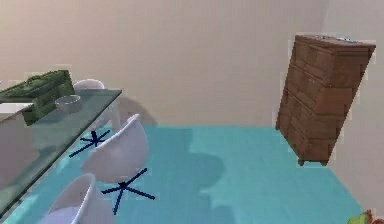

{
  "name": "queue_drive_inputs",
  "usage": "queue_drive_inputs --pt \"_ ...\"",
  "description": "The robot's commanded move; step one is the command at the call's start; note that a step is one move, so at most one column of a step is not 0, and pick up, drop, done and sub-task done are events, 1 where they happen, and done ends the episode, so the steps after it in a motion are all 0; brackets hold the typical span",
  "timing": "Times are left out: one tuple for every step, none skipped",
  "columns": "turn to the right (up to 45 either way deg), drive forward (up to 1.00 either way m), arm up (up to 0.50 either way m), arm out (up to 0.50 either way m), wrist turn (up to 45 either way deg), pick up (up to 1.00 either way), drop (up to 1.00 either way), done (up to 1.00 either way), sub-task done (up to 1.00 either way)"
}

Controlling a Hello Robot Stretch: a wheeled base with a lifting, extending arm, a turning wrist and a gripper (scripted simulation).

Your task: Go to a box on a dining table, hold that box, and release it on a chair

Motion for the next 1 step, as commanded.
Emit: queue_drive_inputs --pt "0.0 1.0 0.0 0.0 0.0 0.0 0.0 0.0 0.0"
